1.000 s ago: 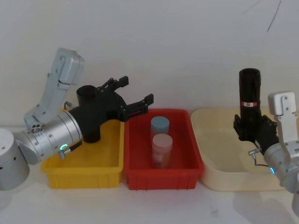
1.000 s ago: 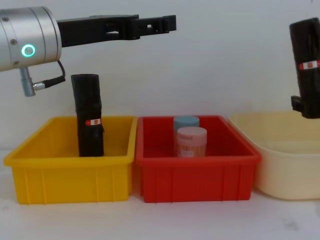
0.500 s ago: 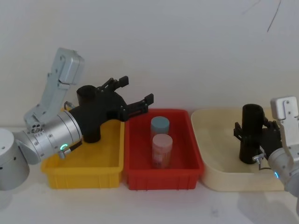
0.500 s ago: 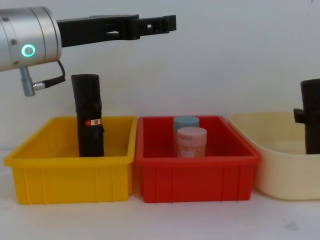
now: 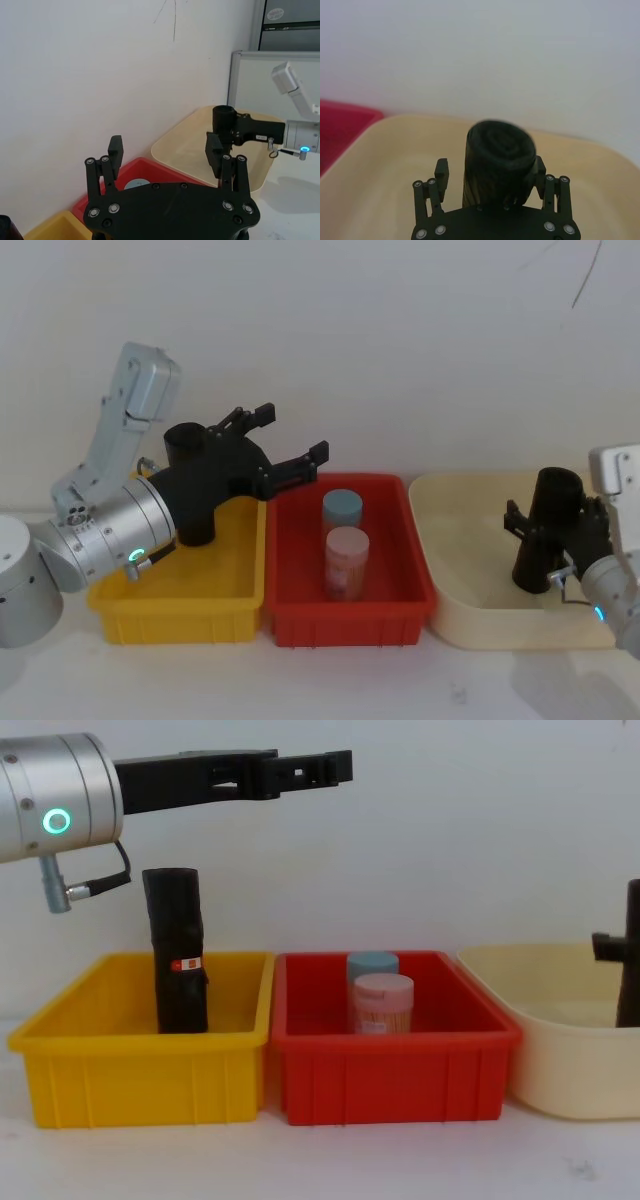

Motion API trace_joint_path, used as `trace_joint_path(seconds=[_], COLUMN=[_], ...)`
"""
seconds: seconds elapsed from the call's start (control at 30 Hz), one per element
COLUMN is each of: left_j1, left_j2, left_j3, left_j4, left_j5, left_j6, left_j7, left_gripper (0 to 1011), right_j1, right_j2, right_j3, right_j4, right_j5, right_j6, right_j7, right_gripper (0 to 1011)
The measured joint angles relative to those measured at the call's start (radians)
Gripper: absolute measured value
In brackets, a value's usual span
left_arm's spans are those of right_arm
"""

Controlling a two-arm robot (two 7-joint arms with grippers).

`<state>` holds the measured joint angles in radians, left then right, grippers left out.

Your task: Pick up the garbage bag with the one hand and transfer it to the other hand.

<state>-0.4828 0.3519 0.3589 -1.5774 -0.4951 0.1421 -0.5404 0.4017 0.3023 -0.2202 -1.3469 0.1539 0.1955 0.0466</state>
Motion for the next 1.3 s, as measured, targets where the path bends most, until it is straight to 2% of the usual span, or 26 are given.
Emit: trace_joint_path(seconds=[0.27,0.5,0.87,1.07,1.3], left_j1=[0.0,0.0,0.0,0.0,0.0], left_j2=[0.0,0.0,0.0,0.0,0.0], left_j3=[0.0,0.0,0.0,0.0,0.0], left_j4=[0.0,0.0,0.0,0.0,0.0], left_j5=[0.0,0.0,0.0,0.0,0.0], left_j6=[0.0,0.0,0.0,0.0,0.0], left_j7=[0.0,0.0,0.0,0.0,0.0], left_gripper=[1002,1002,1002,1002,1002], right_j1=[-0.039,-0.103,-0.203,-0.244,-0.292], right_j2=[0.004,0.01,0.021,0.028,0.044], right_j3=[0.038,0.086,0.134,0.146,0.155], right_j4=[-0.092,-0.195,-0.321,-0.372,-0.432], right_j5=[0.015,0.022,0.038,0.054,0.083], right_j6=[0.001,0.029,0.073,0.084,0.097], right_j7=[-0.016,-0.049,-0.064,-0.043,0.013], right_gripper=[999,999,999,999,999])
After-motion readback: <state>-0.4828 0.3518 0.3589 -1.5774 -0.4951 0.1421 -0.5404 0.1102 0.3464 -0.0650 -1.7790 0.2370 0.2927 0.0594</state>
